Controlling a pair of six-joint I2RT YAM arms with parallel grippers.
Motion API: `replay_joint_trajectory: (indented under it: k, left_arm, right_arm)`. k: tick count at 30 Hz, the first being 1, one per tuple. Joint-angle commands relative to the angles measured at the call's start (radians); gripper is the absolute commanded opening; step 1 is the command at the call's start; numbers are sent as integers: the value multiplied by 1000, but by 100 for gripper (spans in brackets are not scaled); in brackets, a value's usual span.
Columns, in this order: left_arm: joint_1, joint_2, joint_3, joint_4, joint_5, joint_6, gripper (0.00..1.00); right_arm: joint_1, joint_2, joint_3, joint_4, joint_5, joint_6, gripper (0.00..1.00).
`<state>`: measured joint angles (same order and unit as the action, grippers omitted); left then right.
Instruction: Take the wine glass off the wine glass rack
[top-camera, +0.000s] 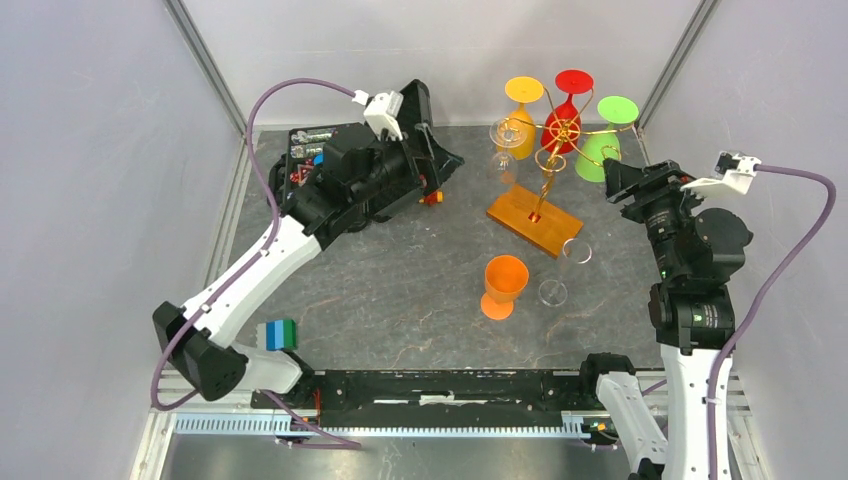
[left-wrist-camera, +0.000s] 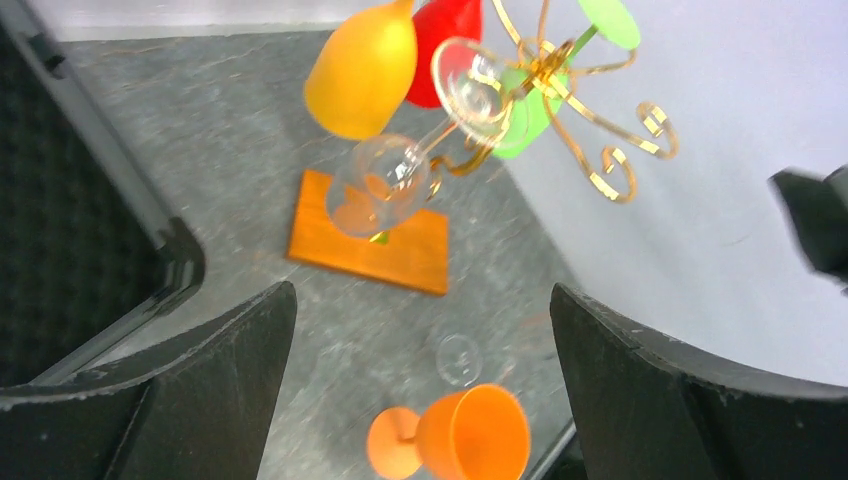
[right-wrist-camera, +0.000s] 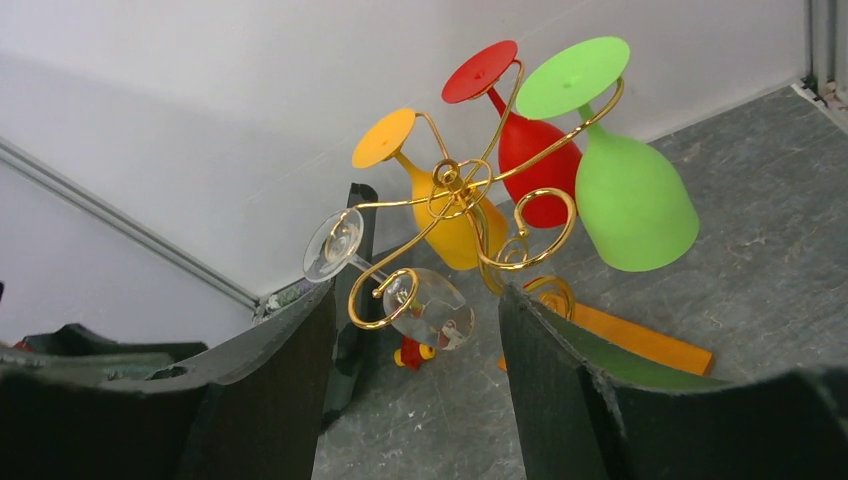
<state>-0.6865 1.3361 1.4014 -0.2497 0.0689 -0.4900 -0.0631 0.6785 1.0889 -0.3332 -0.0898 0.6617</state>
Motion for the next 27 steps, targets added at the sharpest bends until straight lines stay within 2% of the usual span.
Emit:
replay_joint_trajectory:
  k: [1,5,7,14,23,27]
  left_arm:
    - [60,73,8,227,191,-242,99]
    - [82,190,58,369,294,-380,72]
    - [82,263,121,379,322,-425,64]
    - [82,399,191,479,316,-534,61]
    - [82,516,283,494,343,-579,53]
    - [82,542,300,487,343,-599,43]
  right_arm:
    - [0,0,-5,57,-56,13,66]
    - [0,-7,-17,67,-74,22,66]
    - [0,-9,-18,68,-79,21,66]
    - [0,-28,-24,67,-94,31,66]
    - [-1,-42,-81,108,-125,71,65]
    - [0,-43,-87,117,-129,77,65]
